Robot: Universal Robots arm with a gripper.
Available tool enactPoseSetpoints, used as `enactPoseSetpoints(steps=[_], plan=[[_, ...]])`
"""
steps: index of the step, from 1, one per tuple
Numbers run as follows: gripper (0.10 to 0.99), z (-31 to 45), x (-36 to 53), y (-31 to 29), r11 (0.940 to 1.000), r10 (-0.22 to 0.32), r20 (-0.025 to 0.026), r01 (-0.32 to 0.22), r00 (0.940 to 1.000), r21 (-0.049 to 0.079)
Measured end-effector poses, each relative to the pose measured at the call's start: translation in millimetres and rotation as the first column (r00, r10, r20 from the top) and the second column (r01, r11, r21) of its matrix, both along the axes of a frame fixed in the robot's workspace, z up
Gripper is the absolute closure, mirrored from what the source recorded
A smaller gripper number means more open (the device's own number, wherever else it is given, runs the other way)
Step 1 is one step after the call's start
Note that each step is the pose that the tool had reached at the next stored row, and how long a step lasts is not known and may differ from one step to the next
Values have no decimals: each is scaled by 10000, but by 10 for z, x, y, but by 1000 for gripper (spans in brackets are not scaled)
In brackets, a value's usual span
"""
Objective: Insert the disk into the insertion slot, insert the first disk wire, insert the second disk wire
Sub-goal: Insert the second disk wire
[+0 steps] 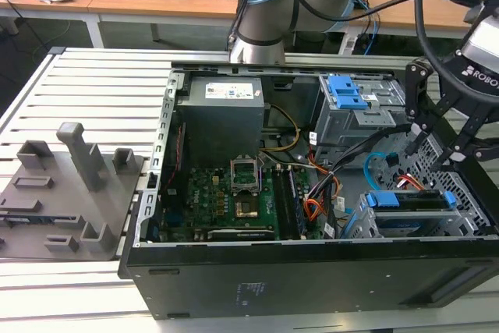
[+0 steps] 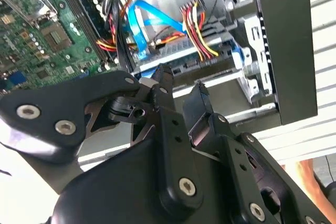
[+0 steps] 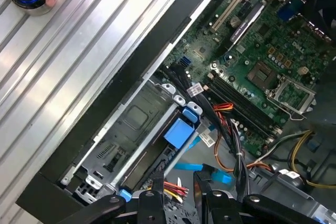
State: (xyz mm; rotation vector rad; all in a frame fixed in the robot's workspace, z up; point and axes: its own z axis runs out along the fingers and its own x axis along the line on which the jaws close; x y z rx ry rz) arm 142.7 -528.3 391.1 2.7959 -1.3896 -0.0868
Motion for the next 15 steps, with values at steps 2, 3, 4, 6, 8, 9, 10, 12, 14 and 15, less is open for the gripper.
enactPoseSetpoints(steps=[2, 3, 4, 6, 8, 9, 10, 12, 14, 15], plan=[[725, -1, -12, 98, 10000, -1, 1, 1, 10000, 0], [725, -3, -32, 130, 10000, -4, 0, 4, 10000, 0], [725, -11, -87, 146, 10000, -10, 0, 10, 10000, -1], [725, -63, -167, 147, 10000, -18, 0, 18, 10000, -9], [725, -138, -184, 155, 10000, -16, 0, 16, 10000, -23], [725, -161, -187, 168, 10000, -17, 0, 17, 10000, -19], [725, -173, -188, 171, 10000, -18, 0, 18, 10000, -19], [725, -233, -194, 173, 10000, -18, 0, 18, 10000, -25], [725, -270, -196, 173, 10000, -17, 0, 17, 10000, -34], [725, -278, -196, 174, 10000, -17, 0, 17, 10000, -36]])
